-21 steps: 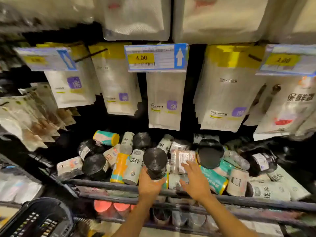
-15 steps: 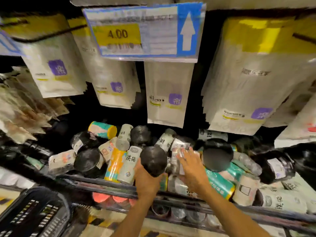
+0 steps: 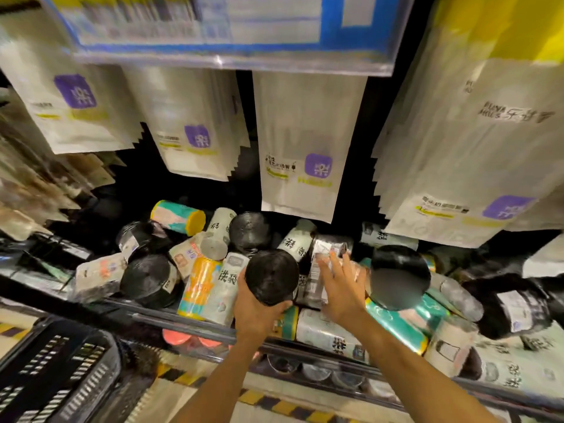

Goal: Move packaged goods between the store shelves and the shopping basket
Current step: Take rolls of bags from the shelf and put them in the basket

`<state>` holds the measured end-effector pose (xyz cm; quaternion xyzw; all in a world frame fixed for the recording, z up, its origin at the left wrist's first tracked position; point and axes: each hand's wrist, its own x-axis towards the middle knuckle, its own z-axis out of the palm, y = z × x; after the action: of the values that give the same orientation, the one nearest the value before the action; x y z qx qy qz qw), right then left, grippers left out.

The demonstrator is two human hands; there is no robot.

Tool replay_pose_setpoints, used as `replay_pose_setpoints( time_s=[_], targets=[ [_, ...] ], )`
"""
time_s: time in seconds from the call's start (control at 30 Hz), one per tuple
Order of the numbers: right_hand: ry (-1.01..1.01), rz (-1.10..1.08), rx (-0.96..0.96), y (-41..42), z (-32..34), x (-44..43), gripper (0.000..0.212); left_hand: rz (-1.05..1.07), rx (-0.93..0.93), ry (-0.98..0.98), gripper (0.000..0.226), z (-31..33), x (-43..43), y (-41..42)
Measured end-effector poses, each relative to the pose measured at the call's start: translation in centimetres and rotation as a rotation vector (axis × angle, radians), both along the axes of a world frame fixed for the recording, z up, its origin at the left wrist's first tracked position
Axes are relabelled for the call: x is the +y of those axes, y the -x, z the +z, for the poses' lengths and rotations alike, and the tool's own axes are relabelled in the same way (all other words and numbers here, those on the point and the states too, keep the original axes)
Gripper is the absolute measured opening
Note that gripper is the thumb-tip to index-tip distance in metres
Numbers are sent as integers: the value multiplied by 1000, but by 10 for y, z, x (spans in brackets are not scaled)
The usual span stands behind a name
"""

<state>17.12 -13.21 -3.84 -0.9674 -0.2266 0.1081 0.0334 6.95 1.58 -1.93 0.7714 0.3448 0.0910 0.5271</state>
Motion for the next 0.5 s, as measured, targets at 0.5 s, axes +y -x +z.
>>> replay_pose_setpoints(
  time_s=[0.5],
  targets=[
    [-1495, -678, 1065, 21, 97, -1, 24, 130, -205, 106, 85, 37, 34, 39]
  ],
)
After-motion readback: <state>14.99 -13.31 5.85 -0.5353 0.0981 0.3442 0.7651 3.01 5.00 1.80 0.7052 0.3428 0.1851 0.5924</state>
